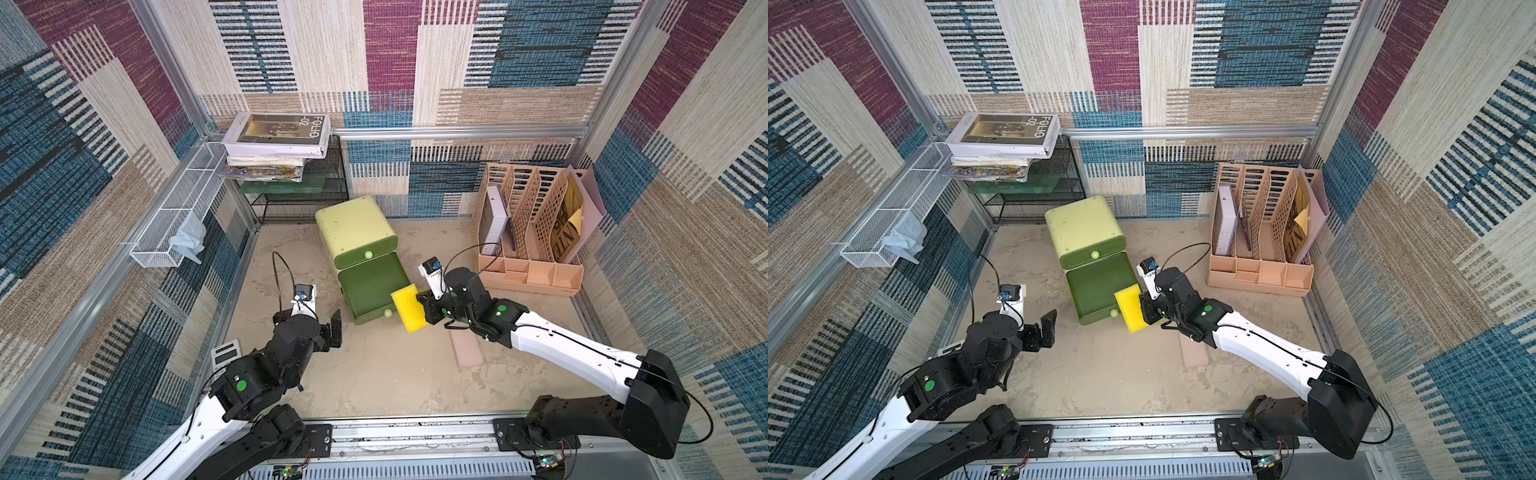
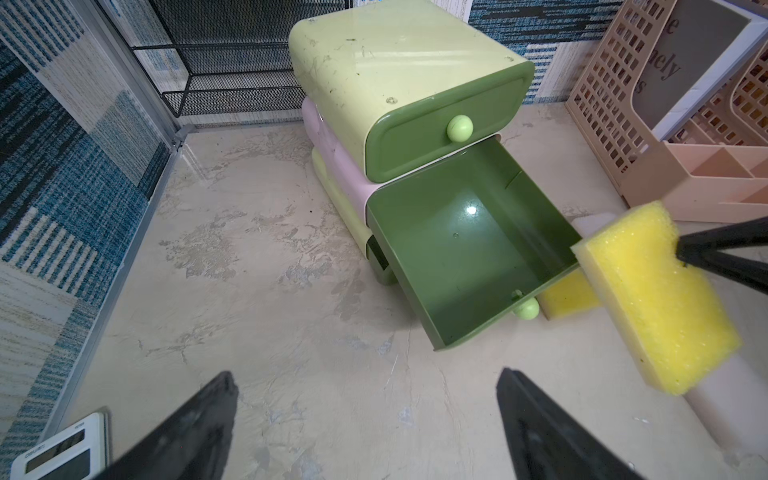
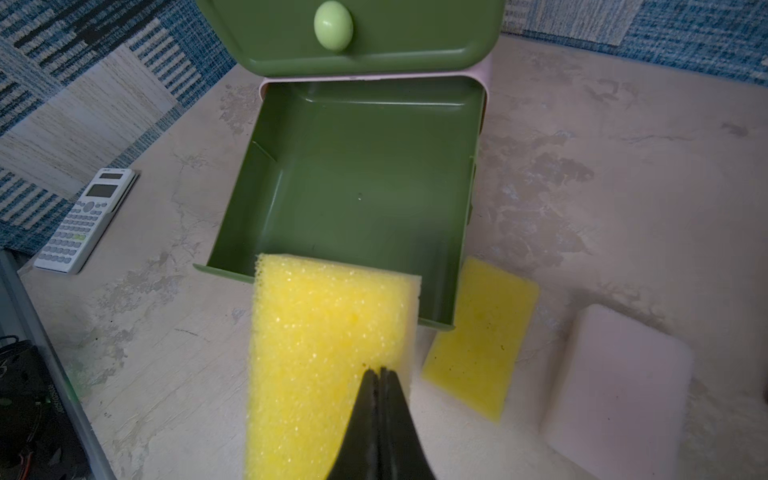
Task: Take the sponge out of the drawer
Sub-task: Place the sponge at the center of the board.
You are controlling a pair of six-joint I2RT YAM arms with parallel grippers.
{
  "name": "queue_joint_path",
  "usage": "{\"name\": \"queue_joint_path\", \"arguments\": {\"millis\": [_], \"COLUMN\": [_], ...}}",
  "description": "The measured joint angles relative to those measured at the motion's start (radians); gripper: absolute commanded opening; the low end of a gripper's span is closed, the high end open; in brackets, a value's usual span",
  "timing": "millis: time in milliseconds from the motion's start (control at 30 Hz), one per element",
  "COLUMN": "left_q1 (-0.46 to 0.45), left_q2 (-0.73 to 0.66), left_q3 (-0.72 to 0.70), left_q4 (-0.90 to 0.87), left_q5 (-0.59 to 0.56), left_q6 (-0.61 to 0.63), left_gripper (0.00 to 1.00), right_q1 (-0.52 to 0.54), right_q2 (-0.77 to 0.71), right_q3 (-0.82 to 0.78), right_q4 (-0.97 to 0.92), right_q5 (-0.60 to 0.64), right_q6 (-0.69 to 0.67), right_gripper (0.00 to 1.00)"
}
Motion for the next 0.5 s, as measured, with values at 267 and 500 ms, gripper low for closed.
{"name": "queue_joint_path", "arguments": {"millis": [267,500], "left_q1": [0.0,0.0], "left_q2": [0.001,0.001], "left_q3": [0.0,0.0], "left_q4": [0.0,0.0], "left_q5": [0.0,0.0], "left_q6": [0.0,0.0], "left_gripper": [1.0,1.0], "right_q1": [-0.032,-0.047], "right_q2": [-0.069,-0.105], "right_q3": [-0.126,-0.218], "right_q4": [-0.015,-0.024], "right_q5": [-0.024,-0.04], "right_q6": [0.057,0.106], "right_gripper": [0.0,0.0]}}
